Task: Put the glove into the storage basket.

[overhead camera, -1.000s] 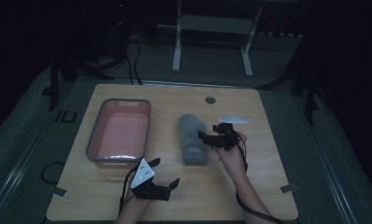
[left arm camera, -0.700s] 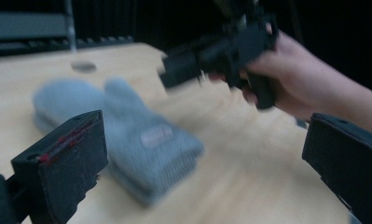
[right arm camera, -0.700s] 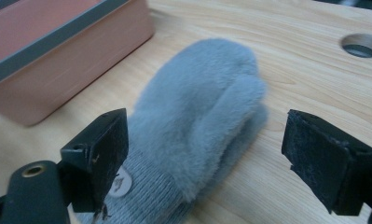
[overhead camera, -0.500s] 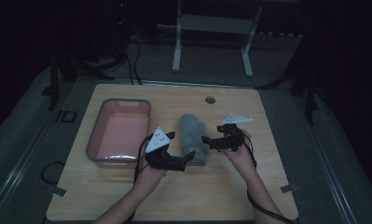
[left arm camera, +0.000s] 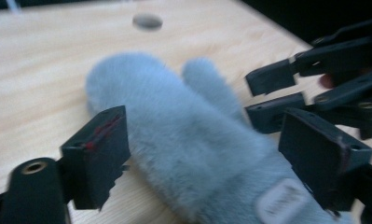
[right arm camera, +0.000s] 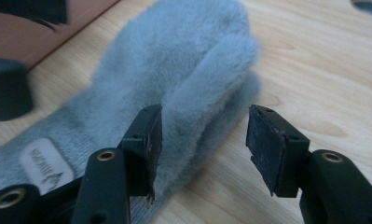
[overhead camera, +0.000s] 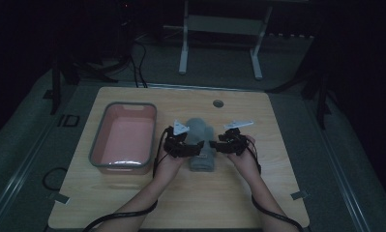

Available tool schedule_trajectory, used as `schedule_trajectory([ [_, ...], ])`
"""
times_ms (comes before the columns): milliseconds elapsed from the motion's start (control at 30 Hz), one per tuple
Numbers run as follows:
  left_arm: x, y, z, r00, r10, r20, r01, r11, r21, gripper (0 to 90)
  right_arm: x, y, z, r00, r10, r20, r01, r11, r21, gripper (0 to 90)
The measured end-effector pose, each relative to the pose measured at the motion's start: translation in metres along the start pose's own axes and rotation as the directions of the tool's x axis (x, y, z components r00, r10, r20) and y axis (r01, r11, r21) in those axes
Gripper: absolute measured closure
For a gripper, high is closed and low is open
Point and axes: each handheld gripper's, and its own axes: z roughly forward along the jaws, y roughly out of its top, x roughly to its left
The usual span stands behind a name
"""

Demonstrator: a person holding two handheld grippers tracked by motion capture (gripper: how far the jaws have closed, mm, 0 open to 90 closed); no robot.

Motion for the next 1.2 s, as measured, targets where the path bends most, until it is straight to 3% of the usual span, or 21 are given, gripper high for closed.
schedule_trajectory([
  [33,0.000,0.000,0.000,1.0000,0.000,0.000,0.000,1.0000,0.000,25.1,-0.001,0.000,0.002,1.0000,0.002,-0.003,-0.002,1.000,0.006,45.5],
  [67,0.008,-0.003,0.010,0.9992,-0.028,-0.027,0.029,0.9984,0.049,27.8,-0.001,-0.001,0.005,0.9999,0.011,-0.008,-0.011,1.000,0.012,45.7],
  [100,0.013,-0.005,0.016,0.9976,-0.070,-0.002,0.070,0.9937,0.087,30.2,-0.002,-0.002,0.008,0.9998,0.016,-0.016,-0.016,1.000,0.017,46.2],
  [167,0.019,-0.010,0.025,0.9961,-0.087,0.018,0.083,0.9874,0.134,31.8,-0.001,-0.003,0.015,0.9998,0.001,-0.022,0.000,0.999,0.043,46.0],
  [267,0.028,-0.013,0.032,0.9845,-0.163,0.064,0.150,0.9731,0.175,32.6,-0.002,-0.004,0.025,0.9997,0.006,-0.024,-0.004,0.996,0.088,45.4],
  [433,0.033,-0.017,0.042,0.9776,-0.193,0.084,0.172,0.9627,0.209,32.9,-0.009,-0.004,0.036,0.9980,0.042,-0.047,-0.036,0.991,0.130,37.5],
  [500,0.035,-0.020,0.047,0.9716,-0.207,0.115,0.177,0.9581,0.225,37.9,-0.012,-0.005,0.039,0.9941,0.084,-0.068,-0.073,0.986,0.148,40.0],
  [567,0.037,-0.020,0.049,0.9633,-0.227,0.143,0.191,0.9540,0.231,44.4,-0.014,-0.005,0.041,0.9907,0.087,-0.104,-0.071,0.987,0.146,48.9],
  [633,0.037,-0.020,0.051,0.9609,-0.221,0.167,0.179,0.9556,0.234,51.2,-0.014,-0.005,0.042,0.9853,0.099,-0.139,-0.078,0.985,0.152,61.9],
  [667,0.038,-0.020,0.053,0.9554,-0.230,0.185,0.184,0.9542,0.236,53.6,-0.013,-0.005,0.041,0.9844,0.094,-0.149,-0.071,0.986,0.149,67.1],
  [700,0.038,-0.020,0.053,0.9554,-0.230,0.185,0.184,0.9542,0.236,58.2,-0.013,-0.005,0.041,0.9844,0.094,-0.149,-0.071,0.986,0.149,67.1],
  [733,0.040,-0.020,0.053,0.9480,-0.241,0.207,0.190,0.9522,0.239,62.1,-0.007,-0.005,0.040,0.9900,0.058,-0.129,-0.040,0.990,0.136,75.0],
  [800,0.041,-0.021,0.054,0.9394,-0.258,0.226,0.204,0.9496,0.238,67.5,-0.001,-0.006,0.038,0.9954,0.020,-0.094,-0.008,0.993,0.122,76.8],
  [933,0.041,-0.021,0.052,0.9387,-0.254,0.233,0.203,0.9536,0.223,75.1,0.007,-0.008,0.036,0.9991,-0.017,-0.040,0.020,0.996,0.089,79.0],
  [1000,0.041,-0.020,0.050,0.9306,-0.269,0.248,0.218,0.9516,0.217,77.3,0.009,-0.010,0.034,0.9993,-0.023,-0.029,0.025,0.997,0.069,80.1],
  [1067,0.040,-0.016,0.047,0.9311,-0.258,0.258,0.206,0.9552,0.212,78.1,0.011,-0.010,0.031,0.9994,-0.026,-0.022,0.027,0.998,0.056,80.8],
  [1200,0.032,-0.004,0.036,0.9450,-0.201,0.258,0.152,0.9690,0.195,78.7,0.014,-0.006,0.020,0.9992,-0.028,-0.027,0.029,0.999,0.025,81.6],
])
